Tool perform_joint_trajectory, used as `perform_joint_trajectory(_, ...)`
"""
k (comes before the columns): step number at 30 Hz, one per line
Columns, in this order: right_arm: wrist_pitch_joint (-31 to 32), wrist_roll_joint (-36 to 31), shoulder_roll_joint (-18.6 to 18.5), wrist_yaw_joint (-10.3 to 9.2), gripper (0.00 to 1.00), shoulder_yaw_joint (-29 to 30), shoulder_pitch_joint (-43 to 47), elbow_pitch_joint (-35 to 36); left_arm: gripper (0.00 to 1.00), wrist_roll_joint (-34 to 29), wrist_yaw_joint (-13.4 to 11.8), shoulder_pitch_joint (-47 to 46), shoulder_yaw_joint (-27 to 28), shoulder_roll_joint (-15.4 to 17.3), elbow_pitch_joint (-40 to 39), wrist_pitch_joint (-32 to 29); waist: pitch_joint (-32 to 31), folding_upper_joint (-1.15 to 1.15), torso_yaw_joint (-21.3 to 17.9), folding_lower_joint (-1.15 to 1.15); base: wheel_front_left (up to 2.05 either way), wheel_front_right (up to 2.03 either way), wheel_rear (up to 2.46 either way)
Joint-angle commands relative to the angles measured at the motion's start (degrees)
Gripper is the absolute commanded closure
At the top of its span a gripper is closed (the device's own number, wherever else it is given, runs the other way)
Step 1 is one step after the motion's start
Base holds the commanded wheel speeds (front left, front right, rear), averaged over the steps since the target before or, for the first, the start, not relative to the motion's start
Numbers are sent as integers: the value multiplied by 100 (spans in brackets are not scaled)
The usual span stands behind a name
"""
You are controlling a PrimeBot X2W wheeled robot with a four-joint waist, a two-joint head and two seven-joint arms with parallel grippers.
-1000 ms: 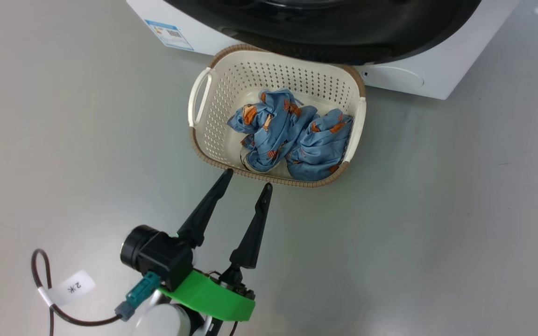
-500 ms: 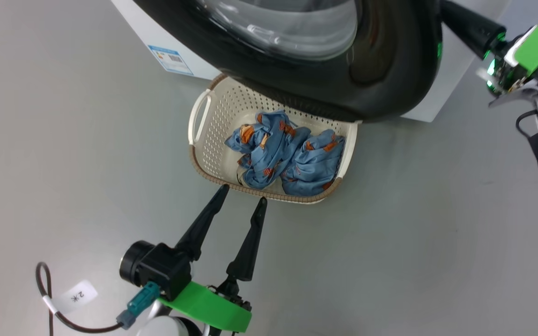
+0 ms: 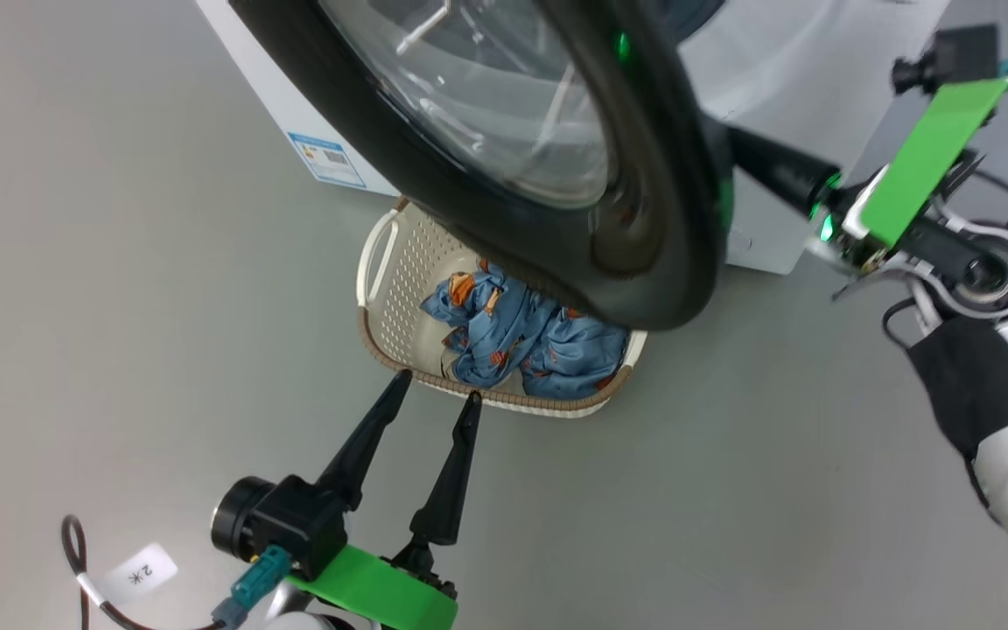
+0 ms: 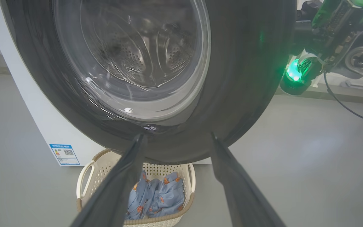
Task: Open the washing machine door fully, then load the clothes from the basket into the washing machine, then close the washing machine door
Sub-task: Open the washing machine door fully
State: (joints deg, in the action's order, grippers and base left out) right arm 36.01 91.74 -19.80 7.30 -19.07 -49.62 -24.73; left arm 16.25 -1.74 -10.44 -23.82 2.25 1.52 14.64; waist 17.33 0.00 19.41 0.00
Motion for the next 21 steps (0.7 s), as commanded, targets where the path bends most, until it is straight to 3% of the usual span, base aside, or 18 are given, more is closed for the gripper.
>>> perform_joint_trajectory(1,79,-54,153,19,100,-120,194,235,0,-55,17,69,215,63,-108,36,-101,0,-3,0,0,0,0)
perform_joint_trajectory(21,332,-108,595,19,100,-562,1047,888,0,-192,136,330,500,63,-69,36,-459,0,196,0,0,0,0)
